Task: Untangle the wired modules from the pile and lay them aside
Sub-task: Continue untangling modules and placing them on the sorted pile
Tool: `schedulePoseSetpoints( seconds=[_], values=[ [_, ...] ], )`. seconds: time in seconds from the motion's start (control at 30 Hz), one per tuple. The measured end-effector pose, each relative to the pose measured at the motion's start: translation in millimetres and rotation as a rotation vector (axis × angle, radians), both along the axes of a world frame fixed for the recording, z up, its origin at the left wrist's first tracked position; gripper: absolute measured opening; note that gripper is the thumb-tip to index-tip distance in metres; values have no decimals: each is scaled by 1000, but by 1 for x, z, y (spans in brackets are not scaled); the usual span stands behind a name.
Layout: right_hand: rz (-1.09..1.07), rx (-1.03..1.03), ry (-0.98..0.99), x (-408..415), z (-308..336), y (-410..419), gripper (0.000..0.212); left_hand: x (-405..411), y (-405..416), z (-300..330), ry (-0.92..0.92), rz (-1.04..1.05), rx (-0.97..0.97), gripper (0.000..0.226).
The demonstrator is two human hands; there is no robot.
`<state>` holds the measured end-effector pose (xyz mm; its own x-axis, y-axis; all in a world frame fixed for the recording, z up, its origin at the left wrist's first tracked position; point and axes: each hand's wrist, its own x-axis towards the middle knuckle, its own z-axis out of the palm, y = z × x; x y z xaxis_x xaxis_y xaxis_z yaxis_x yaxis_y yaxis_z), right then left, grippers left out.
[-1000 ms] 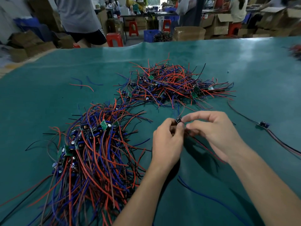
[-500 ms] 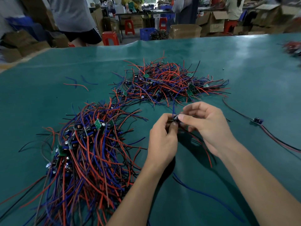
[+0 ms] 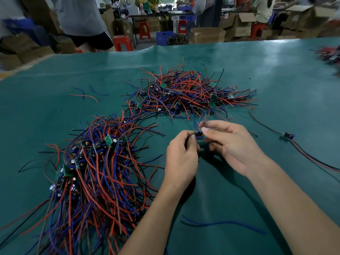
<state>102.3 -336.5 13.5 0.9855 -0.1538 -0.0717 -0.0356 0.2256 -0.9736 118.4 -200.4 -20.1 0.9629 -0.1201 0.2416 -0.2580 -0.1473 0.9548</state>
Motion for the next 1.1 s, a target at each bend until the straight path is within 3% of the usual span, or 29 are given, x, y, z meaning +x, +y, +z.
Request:
schedulePoseSetpoints(
  seconds=[0.23, 0.4, 0.5, 0.67, 0.93, 1.1],
  values=[
    [144, 9, -40, 3, 0, -13, 20, 0, 0, 0, -40, -39, 117, 19],
    [145, -74, -74, 2, 0, -14, 14, -1, 0, 0, -56, -41, 163, 19],
    [24, -208, -127, 2, -1, -12, 4, -1, 0, 1, -63, -43, 194, 19],
    [-301, -483, -264, 8, -7, -19, 11, -2, 0, 3, -83, -64, 259, 24],
    [-745, -509, -335, 6, 3, -58, 11, -4, -1, 3, -65, -157, 284, 21],
    [-978, -257, -257, 3, 8, -64, 12, -2, 0, 2, -49, -102, 251, 22]
  ],
)
